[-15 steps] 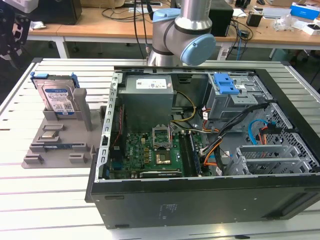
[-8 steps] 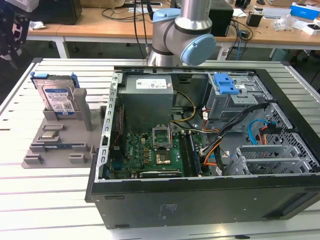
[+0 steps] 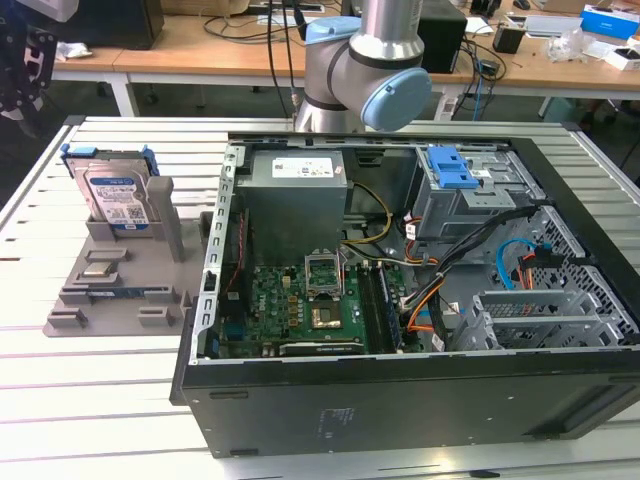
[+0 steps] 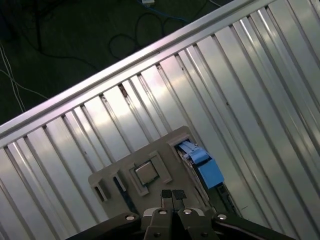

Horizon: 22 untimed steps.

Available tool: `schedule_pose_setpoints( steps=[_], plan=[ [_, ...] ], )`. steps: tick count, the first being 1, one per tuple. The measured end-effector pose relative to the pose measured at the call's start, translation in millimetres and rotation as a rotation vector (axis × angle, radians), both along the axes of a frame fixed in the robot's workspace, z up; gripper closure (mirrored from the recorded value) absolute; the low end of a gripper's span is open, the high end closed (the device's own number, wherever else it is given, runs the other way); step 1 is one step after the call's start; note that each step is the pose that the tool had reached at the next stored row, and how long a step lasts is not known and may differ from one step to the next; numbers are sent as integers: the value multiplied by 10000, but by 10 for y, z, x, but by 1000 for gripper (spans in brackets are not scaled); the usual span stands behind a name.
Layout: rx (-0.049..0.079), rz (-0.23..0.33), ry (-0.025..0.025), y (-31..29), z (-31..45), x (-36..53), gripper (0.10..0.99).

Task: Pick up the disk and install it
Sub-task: 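Pick up the disk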

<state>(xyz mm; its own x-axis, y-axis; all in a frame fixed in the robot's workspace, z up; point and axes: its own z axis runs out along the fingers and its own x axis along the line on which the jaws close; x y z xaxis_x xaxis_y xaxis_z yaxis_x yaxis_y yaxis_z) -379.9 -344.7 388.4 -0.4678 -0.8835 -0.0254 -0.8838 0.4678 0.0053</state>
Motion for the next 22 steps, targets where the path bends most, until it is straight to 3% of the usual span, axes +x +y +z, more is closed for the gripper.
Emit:
schedule_pose_setpoints(
  steps=[12, 22],
  plan=[
    [-6, 1163, 0, 0, 0, 1, 980],
    [-158, 1897, 10, 12, 0, 3, 980]
  ],
)
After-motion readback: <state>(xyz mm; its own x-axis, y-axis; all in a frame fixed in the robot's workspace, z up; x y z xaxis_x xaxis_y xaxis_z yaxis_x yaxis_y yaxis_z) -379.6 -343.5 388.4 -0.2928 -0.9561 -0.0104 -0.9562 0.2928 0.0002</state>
